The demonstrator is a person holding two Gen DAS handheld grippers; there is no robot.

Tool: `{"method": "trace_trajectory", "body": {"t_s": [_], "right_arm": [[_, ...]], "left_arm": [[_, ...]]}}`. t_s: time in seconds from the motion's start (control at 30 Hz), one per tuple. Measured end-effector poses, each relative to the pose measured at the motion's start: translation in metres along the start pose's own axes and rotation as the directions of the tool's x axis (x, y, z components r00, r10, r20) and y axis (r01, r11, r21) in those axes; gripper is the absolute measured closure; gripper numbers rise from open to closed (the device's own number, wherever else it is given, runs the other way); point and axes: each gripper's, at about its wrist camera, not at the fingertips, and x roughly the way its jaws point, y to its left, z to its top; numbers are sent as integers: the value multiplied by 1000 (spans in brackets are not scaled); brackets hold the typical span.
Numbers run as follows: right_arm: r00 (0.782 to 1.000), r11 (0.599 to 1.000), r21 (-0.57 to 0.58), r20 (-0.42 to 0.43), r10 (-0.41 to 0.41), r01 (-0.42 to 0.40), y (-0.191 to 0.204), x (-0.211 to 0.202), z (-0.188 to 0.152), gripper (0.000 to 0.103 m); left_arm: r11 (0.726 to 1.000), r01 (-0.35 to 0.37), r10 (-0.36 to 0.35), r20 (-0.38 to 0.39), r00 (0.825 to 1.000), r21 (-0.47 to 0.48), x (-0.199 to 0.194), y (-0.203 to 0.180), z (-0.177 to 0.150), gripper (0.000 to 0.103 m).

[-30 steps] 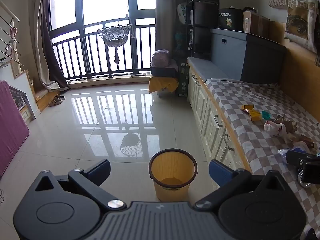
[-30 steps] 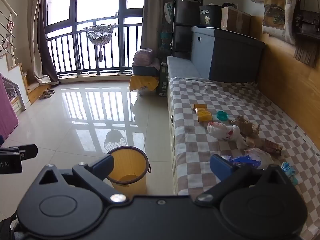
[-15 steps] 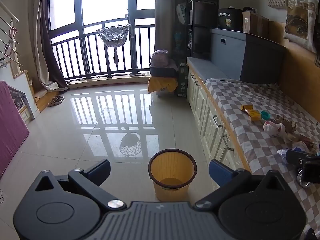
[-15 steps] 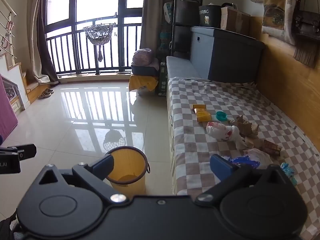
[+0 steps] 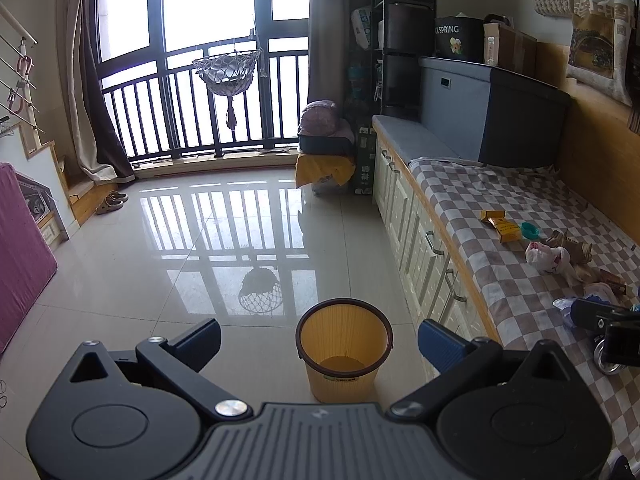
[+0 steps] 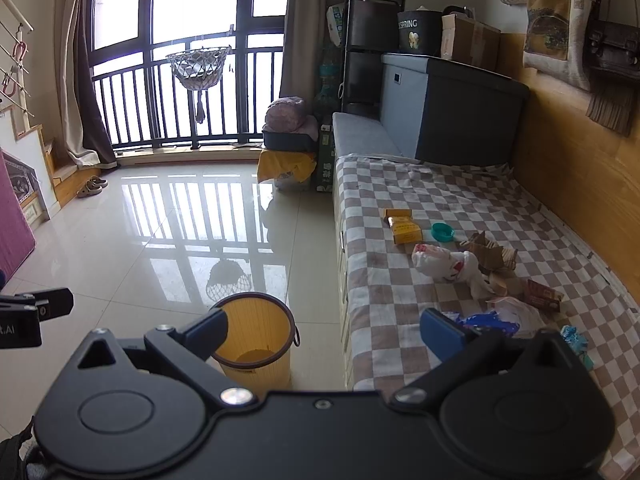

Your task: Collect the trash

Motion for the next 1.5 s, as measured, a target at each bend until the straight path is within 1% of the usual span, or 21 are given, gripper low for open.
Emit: {"method": "trace_trajectory", "body": {"t_s": [1.5], "right_arm": [[1000,1000,5,-5,-18,18,-1,-6,3,0]], "left_arm": [[1000,0,0,12,1000,10,2,-2,-1,0]]}}
